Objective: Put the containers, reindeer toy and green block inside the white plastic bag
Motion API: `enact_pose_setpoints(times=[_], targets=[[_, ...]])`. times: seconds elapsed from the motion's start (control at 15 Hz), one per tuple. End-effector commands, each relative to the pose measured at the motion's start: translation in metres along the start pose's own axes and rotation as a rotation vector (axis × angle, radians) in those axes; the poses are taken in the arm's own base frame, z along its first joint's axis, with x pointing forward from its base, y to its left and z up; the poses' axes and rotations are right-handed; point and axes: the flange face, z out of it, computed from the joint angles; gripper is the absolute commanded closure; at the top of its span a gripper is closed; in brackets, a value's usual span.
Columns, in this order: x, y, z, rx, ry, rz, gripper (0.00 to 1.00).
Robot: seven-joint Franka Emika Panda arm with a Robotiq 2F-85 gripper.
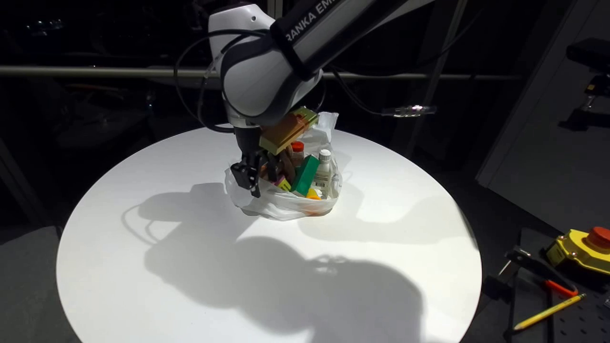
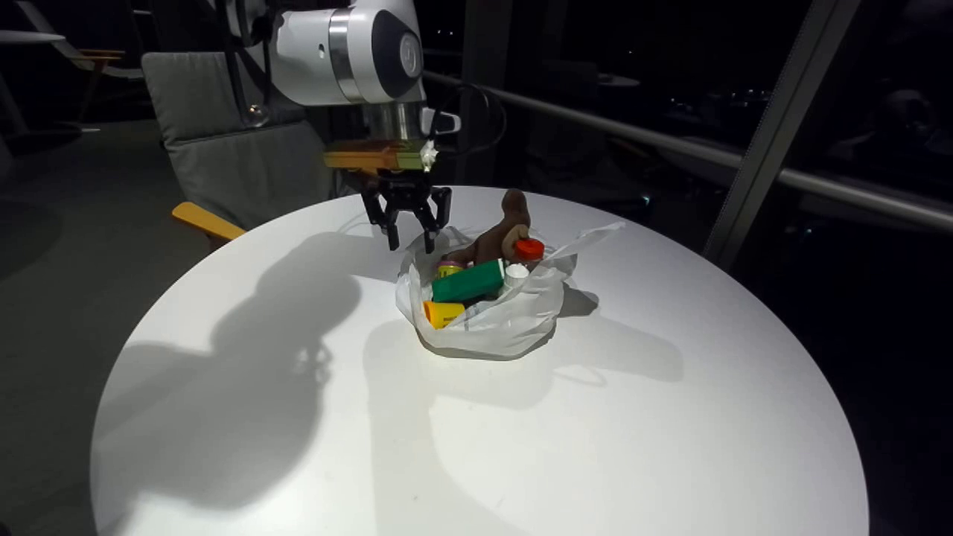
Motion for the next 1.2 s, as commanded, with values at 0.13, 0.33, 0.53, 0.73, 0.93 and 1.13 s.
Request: enact_pose_setpoints(times=[0.13,0.33,0.53,0.73,0.93,1.13], targets=[[0.011,0.002,-0.002,0.013,0.018,0.002,0.8],[0.012,0.002,0.003,0.008,0.012,0.001,0.98],[0.012,0.002,0.009,0.007,0.0,0.005,1.0],[0.012,0.004,0.01,0.008,-0.004,0.025,0.98],[0.01,0.01,0.003,0.028,-0.01,0.04,0.96],[0.007,0.019,-0.013,0.051,-0.021,0.056,0.98]])
